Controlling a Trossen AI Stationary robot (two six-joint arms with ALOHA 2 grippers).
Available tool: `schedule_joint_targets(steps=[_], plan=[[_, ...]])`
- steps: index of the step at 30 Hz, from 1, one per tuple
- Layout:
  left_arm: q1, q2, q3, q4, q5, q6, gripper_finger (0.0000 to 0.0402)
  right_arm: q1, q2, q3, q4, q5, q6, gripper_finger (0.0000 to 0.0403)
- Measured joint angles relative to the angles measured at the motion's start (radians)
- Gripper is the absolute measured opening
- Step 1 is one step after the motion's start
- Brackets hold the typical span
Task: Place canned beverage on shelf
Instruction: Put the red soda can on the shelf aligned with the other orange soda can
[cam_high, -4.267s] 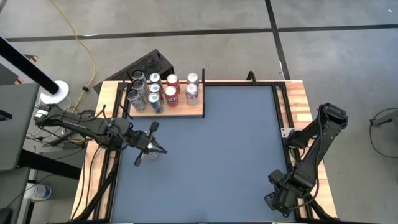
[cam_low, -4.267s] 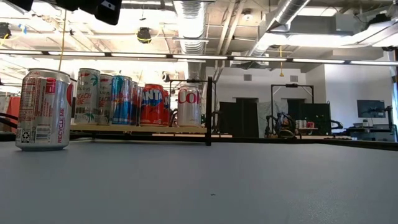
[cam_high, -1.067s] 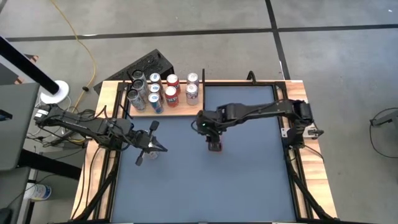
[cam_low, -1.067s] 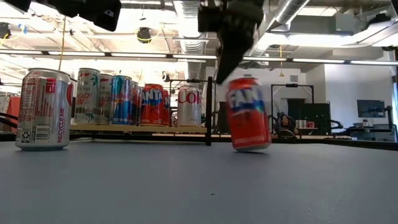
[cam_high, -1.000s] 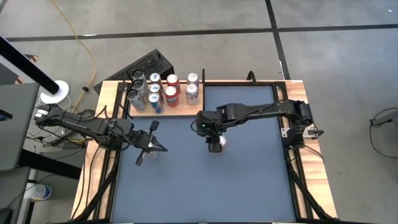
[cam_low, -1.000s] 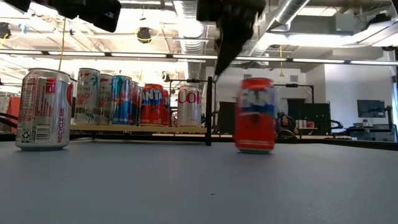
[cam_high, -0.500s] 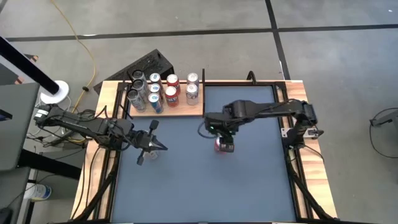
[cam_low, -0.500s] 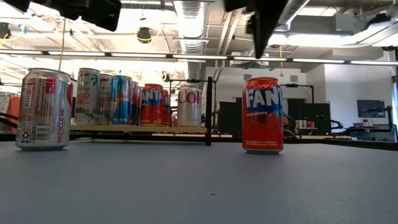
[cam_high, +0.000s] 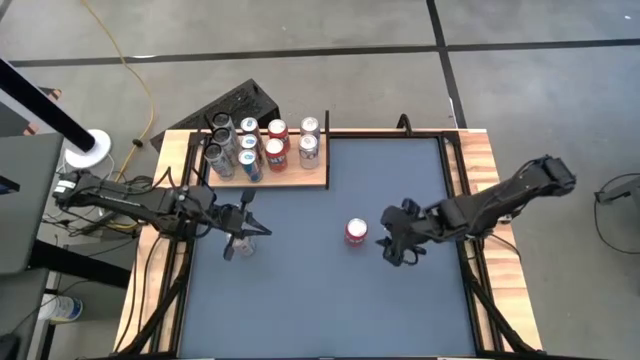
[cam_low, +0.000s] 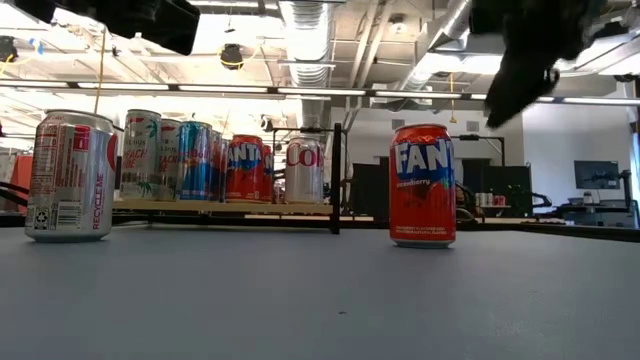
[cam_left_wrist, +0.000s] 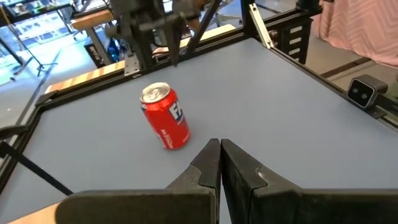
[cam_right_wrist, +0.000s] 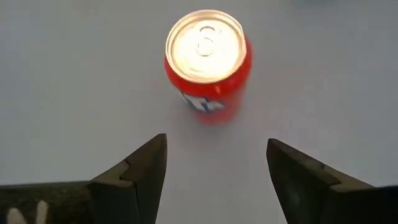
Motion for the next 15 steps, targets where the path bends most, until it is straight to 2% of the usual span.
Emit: schedule_joint_targets(steps=[3, 5, 10, 15], plan=[[0.013, 0.000, 0.000, 0.005, 0.007, 0.004, 0.0000, -0.002, -0.020, -0.145, 0.227, 0.004, 0.010, 0.0260], [0.019, 0.000, 0.000, 0.006, 0.007, 0.004, 0.0000, -0.011, -0.020, -0.205, 0.302, 0.022, 0.004, 0.0260], [0.039, 0.000, 0.000, 0.012, 0.007, -0.015, 0.0000, -0.025, 0.011, -0.282, 0.354, 0.050, -0.014, 0.0260], [0.046, 0.000, 0.000, 0.035, 0.007, -0.046, 0.0000, -0.030, 0.083, -0.299, 0.408, 0.078, -0.063, 0.0260]])
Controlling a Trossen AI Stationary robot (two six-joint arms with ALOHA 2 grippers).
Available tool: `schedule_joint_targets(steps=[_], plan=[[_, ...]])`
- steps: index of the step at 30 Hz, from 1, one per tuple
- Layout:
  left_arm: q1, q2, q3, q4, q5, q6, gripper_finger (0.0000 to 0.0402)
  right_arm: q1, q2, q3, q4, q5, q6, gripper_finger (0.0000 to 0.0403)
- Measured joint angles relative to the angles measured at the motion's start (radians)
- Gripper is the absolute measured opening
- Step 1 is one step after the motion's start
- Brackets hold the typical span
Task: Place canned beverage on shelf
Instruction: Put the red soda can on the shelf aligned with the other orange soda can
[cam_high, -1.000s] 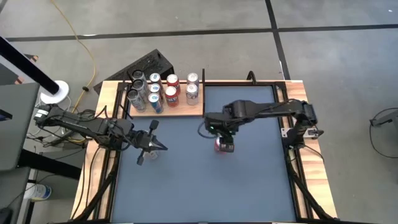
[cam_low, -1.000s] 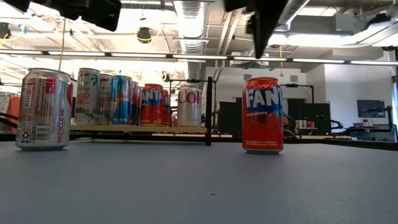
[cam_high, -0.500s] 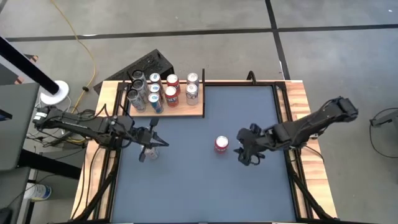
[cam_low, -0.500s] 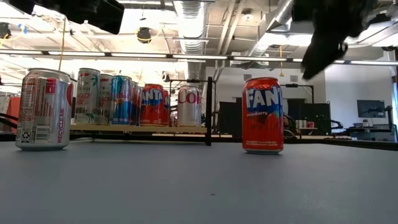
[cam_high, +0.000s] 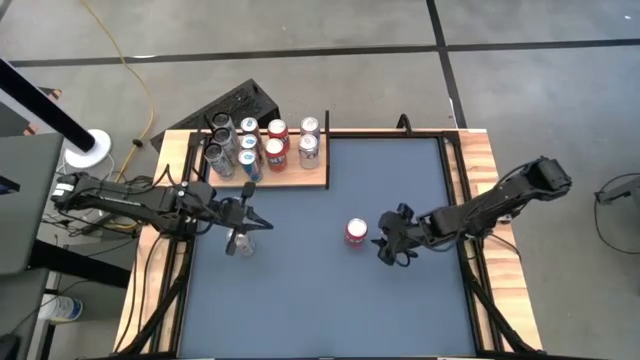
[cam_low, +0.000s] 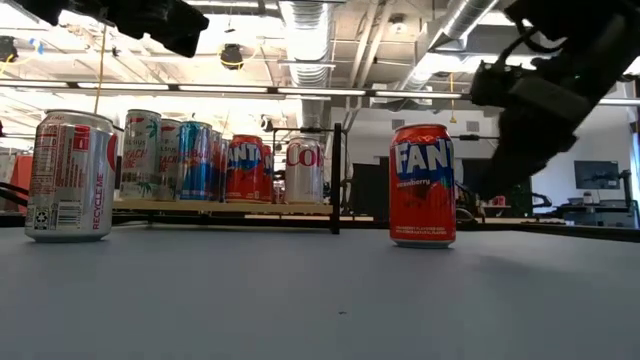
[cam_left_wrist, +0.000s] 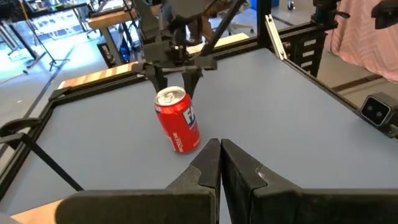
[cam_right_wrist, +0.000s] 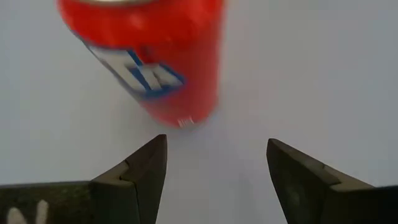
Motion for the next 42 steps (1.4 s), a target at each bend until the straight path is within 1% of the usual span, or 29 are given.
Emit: schedule_joint_targets(steps=[4, 8, 11, 20, 27, 31, 38, 42], plan=[[0.000, 0.000, 0.000, 0.014, -0.001, -0.015, 0.0000, -0.011, 0.069, -0.001, 0.116, 0.002, -0.106, 0.0260], [0.000, 0.000, 0.000, 0.025, -0.020, -0.019, 0.0000, -0.030, 0.124, 0.000, 0.242, -0.068, -0.215, 0.0260], [0.000, 0.000, 0.000, 0.033, -0.029, -0.027, 0.0000, -0.045, 0.164, 0.000, 0.327, -0.097, -0.288, 0.0260], [0.000, 0.000, 0.000, 0.020, -0.027, -0.088, 0.0000, -0.084, 0.308, 0.000, 0.563, -0.113, -0.413, 0.0260], [0.000, 0.000, 0.000, 0.012, -0.027, -0.089, 0.0000, -0.108, 0.410, 0.000, 0.769, -0.126, -0.448, 0.0260], [0.000, 0.000, 0.000, 0.007, -0.026, -0.089, 0.0000, -0.113, 0.465, 0.000, 0.894, -0.158, -0.466, 0.0260], [0.000, 0.000, 0.000, 0.008, -0.026, -0.073, 0.0000, -0.113, 0.527, 0.000, 1.035, -0.163, -0.468, 0.0260], [0.000, 0.000, 0.000, 0.003, -0.020, -0.071, 0.0000, -0.118, 0.562, 0.026, 1.092, -0.164, -0.470, 0.0260]])
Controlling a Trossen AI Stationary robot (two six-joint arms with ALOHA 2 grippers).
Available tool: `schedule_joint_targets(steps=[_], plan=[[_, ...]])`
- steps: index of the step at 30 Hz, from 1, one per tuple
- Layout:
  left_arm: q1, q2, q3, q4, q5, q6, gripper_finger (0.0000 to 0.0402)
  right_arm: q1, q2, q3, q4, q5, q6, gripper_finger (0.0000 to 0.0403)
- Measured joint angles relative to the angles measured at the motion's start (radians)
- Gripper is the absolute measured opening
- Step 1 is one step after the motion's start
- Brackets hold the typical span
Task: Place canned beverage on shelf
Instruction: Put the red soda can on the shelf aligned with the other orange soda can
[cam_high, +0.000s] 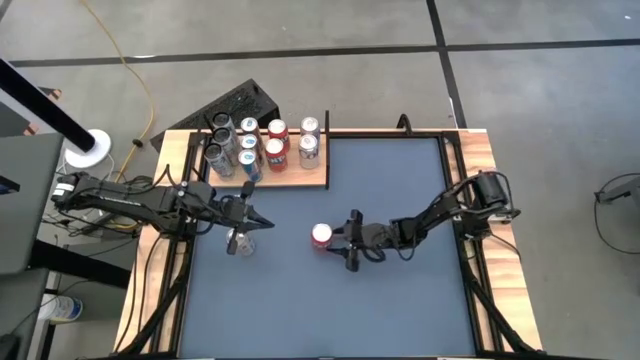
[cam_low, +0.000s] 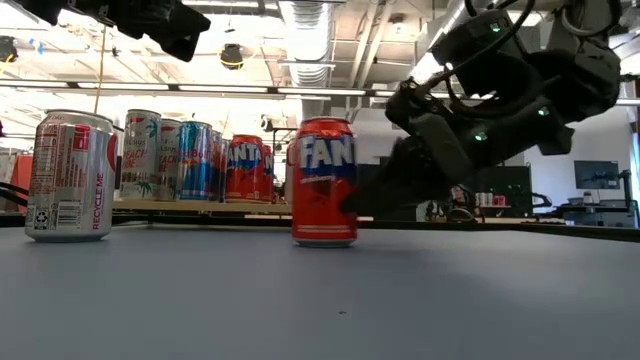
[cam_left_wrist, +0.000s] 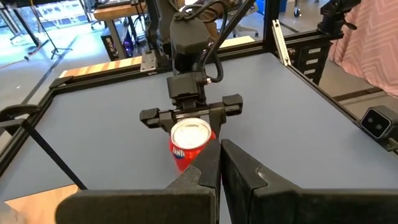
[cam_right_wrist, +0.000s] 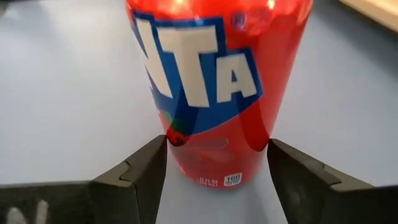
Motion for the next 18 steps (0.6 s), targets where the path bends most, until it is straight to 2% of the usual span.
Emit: schedule_joint_targets(steps=[12, 18], plan=[[0.000, 0.006, 0.000, -0.017, -0.004, -0.009, 0.0000, -0.084, 0.180, 0.266, 0.007, -0.001, -0.123, 0.0260], [0.000, 0.008, 0.000, -0.019, -0.077, -0.039, 0.0009, -0.126, 0.240, 0.355, 0.005, -0.031, -0.190, 0.0260]])
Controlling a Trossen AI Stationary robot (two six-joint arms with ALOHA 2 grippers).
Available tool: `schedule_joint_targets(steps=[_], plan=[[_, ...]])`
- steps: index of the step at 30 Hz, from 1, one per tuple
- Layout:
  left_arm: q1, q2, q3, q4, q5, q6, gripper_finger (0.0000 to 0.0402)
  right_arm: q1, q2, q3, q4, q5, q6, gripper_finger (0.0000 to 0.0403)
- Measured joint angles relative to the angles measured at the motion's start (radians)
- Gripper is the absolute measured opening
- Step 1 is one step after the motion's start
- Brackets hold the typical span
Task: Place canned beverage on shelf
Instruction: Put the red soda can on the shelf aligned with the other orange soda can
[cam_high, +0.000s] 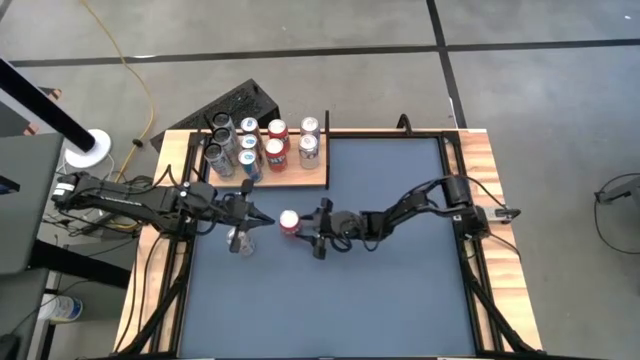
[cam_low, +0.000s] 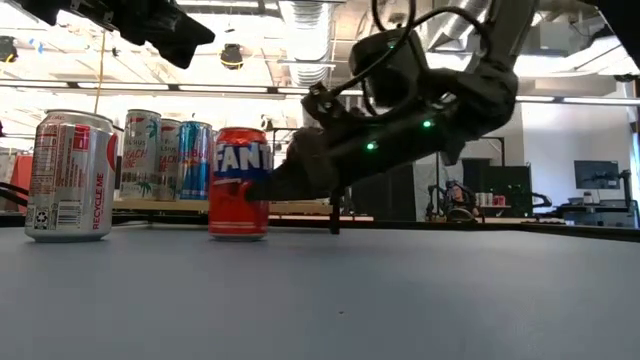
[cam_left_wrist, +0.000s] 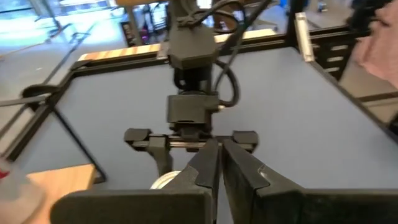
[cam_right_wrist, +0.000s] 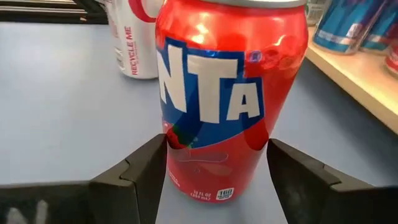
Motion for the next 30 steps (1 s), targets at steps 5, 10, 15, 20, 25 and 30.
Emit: schedule_joint_targets(steps=[5, 10, 15, 20, 25, 30], plan=[[0.000, 0.000, 0.000, -0.003, -0.108, -0.019, 0.0057, -0.041, 0.010, 0.032, -0.008, -0.001, -0.017, 0.0260], [0.002, 0.000, 0.000, -0.039, -0.207, -0.042, 0.0123, -0.071, 0.010, 0.068, -0.001, 0.009, 0.015, 0.0260], [0.014, 0.000, 0.001, -0.048, -0.271, -0.083, 0.0180, -0.076, 0.009, 0.074, -0.003, 0.016, 0.036, 0.0260], [0.085, 0.022, 0.030, -0.094, -0.187, -0.192, 0.0221, -0.069, 0.009, 0.074, -0.005, 0.032, 0.037, 0.0260], [0.140, 0.074, 0.030, -0.083, -0.081, -0.240, 0.0250, -0.069, 0.009, 0.074, -0.005, 0.033, 0.037, 0.0260], [0.147, 0.123, 0.031, -0.059, -0.080, -0.254, 0.0266, -0.069, 0.009, 0.074, -0.037, 0.033, 0.037, 0.0260]])
